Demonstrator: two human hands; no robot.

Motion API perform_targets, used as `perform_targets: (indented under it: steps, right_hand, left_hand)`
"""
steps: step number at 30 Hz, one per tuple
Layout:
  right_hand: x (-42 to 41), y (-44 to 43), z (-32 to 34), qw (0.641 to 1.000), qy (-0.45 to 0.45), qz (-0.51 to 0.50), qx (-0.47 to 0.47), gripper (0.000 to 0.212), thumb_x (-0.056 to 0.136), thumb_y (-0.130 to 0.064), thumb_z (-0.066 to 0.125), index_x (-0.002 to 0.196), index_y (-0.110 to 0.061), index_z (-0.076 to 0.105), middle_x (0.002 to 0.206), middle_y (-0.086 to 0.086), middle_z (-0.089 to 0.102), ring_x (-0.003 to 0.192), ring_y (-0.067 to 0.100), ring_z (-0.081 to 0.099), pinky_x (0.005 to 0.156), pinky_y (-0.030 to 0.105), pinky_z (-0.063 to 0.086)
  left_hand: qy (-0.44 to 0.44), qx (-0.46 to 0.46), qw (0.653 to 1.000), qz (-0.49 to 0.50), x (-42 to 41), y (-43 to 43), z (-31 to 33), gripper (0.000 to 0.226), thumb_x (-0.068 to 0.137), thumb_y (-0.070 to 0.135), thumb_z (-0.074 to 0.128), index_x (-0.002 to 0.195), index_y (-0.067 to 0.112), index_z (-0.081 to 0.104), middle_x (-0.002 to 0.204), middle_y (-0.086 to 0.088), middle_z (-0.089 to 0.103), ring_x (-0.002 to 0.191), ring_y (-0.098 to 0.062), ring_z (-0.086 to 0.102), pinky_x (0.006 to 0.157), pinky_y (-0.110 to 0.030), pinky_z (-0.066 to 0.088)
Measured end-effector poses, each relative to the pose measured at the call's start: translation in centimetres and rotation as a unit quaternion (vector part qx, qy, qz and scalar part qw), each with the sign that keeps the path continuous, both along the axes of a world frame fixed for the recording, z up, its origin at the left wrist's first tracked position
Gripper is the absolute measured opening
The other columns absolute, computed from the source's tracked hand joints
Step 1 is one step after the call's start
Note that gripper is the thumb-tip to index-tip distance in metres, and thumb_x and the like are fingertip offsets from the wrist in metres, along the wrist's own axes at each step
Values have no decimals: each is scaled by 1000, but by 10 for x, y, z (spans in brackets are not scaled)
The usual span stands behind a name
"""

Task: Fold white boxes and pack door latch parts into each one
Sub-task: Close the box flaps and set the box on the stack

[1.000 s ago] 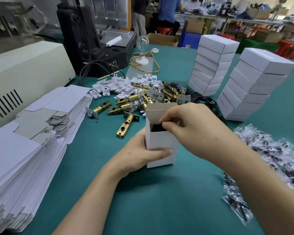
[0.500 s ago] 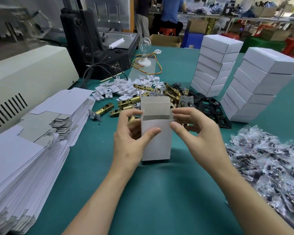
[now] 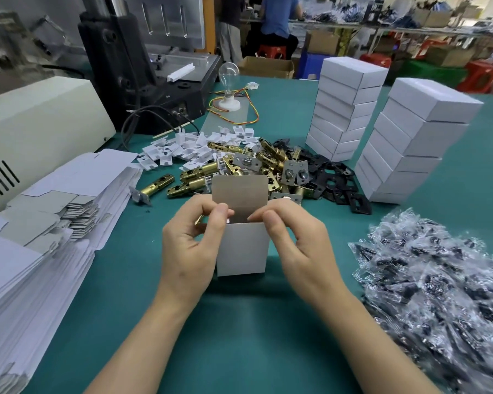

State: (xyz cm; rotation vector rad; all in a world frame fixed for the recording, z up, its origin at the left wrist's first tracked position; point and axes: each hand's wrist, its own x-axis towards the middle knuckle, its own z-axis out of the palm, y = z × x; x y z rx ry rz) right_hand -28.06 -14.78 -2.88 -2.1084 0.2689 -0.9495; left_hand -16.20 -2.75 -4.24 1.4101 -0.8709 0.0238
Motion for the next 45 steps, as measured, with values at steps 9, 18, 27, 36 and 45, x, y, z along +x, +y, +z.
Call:
perform_targets:
  steps: [9, 18, 27, 36, 45]
  right_hand:
    - [1, 8, 2, 978, -71, 38, 194, 26, 95, -12, 58, 117, -25, 54, 99, -11, 69, 97, 12, 66, 88, 30, 50]
    - [-5, 8, 5, 996, -26, 25, 87, 16, 100, -30, 58, 108, -24, 71, 106, -11, 72, 108, 21, 67, 92, 42, 52]
    - [-7, 9, 5, 992, -29, 46, 113, 14, 97, -21, 64, 108, -19, 71, 107, -7, 72, 107, 21, 68, 90, 35, 56]
    - [-4, 8, 4, 995, -28, 22, 97, 17, 98, -15, 63, 112, -20, 71, 108, -12, 72, 106, 19, 68, 87, 36, 57]
    - [-5, 9, 6, 991, -35, 40, 122, 23, 98, -11, 61, 113, -22, 75, 111, -11, 74, 112, 18, 67, 92, 24, 53]
  left_hand:
    - [1, -30, 1000, 2, -5, 3, 3, 46, 97, 19, 63, 134, 44, 53, 97, 9, 70, 89, -15, 67, 78, -18, 50]
    - [-115, -14, 993, 3, 3, 14, 1, 11, 104, 25, 64, 109, 21, 73, 114, 4, 76, 113, -19, 72, 92, -28, 54]
    - [-81, 7, 996, -28, -4, 15, 8, 18, 104, 31, 60, 109, 19, 74, 111, 9, 74, 109, -19, 70, 86, -24, 53]
    - [-57, 39, 997, -33, -2, 15, 7, 16, 99, 30, 61, 111, 31, 73, 109, 8, 74, 105, -23, 69, 82, -26, 54]
    - [-10, 25, 995, -93, 2, 15, 5, 24, 102, 28, 56, 112, 39, 75, 114, 0, 76, 112, -29, 68, 89, -31, 54]
